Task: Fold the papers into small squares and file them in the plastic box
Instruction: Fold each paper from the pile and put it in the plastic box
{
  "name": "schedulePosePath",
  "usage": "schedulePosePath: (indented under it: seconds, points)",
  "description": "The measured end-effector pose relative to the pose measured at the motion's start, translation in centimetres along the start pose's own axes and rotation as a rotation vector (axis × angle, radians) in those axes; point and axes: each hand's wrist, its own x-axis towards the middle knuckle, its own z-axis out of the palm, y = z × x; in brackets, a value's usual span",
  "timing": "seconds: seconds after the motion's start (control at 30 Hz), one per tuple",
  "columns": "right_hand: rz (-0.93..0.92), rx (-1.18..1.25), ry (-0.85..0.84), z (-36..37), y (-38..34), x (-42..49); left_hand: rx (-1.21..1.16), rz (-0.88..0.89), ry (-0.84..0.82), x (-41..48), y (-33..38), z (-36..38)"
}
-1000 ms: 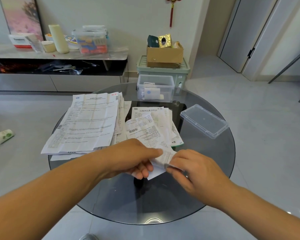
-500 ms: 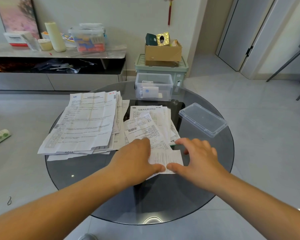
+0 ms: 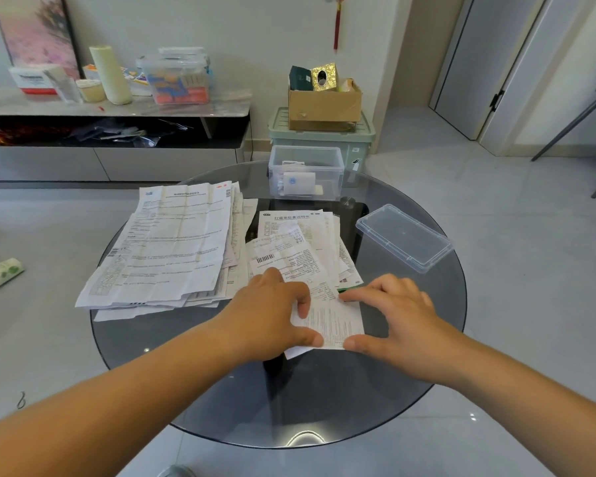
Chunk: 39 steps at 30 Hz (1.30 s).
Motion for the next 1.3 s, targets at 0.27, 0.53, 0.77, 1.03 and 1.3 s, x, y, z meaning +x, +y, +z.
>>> schedulePosePath:
  seconds: [0.27, 0.53, 0.77, 1.03, 1.3]
  points:
    - [-0.039, 0.042, -0.027, -0.1, 0.5, 0.3, -0.187, 0.153, 0.039, 0.1, 0.8, -0.7]
    - [-0.220, 0.051, 0.028, 0.5, -0.8, -0.9, -0.134, 0.125, 0.038, 0.6, 1.4, -1.0]
    - [-0.249, 0.054, -0.004, 0.4, -1.2, -1.5, -0.377, -0.002, -0.063, 0.2, 1.3, -1.9]
    - [-0.275, -0.042, 0.075, 0.9, -1.4, -1.9, -1.068, -0.280, -0.348, -0.9, 1.3, -2.6]
    - [-0.120, 0.094, 0.109, 1.2, -1.5, -1.6, -0.587, -0.081, -0.350, -2.3, 1.2, -2.2]
